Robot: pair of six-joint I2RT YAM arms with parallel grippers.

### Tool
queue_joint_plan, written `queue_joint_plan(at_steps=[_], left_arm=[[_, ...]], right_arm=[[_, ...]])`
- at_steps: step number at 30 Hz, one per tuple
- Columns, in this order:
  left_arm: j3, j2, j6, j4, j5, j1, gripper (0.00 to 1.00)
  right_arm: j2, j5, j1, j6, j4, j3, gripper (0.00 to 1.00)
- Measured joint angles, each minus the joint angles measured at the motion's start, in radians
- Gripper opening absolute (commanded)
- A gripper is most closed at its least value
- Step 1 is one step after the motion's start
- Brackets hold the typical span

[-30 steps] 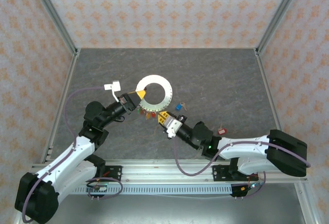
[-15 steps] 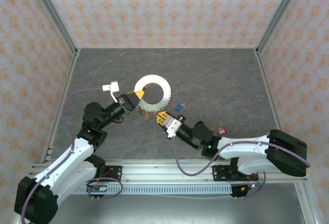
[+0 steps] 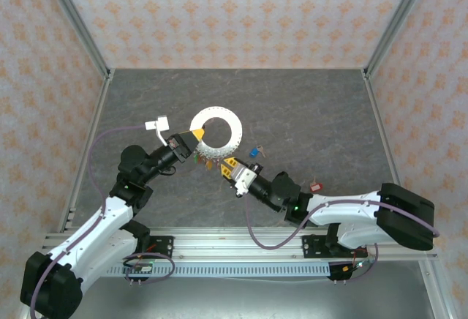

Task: Put the keys on the keyring

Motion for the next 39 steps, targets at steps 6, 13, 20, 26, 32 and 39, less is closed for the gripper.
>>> queue_joint_plan(at_steps=[6,13,20,26,32,39], left_arm=[[0.0,-0.011,0.001,-0.006,-0.004,0.0,0.0],[0.0,-0.011,0.001,-0.014,-0.025,0.0,0.0],[0.0,-0.011,-0.001,-0.02,-0.046,0.0,0.0],[0.0,-0.011,-0.002,-0.026,-0.048,0.0,0.0],[0.0,-0.011,-0.002,-0.029,-0.051,0.0,0.0],[0.0,-0.011,-0.002,-0.031,-0.06,0.0,0.0]], right_arm=[[0.006,0.012,0.0,0.002,0.0,0.005,0.21],[0.006,0.014,0.006,0.027,0.0,0.005,0.19],[0.006,0.013,0.006,0.046,0.0,0.005,0.18],[0.008,0.016,0.006,0.05,0.0,0.008,0.18],[0.039,0.045,0.01,0.044,0.001,0.034,0.21],[0.05,0.079,0.014,0.045,0.001,0.038,0.25]])
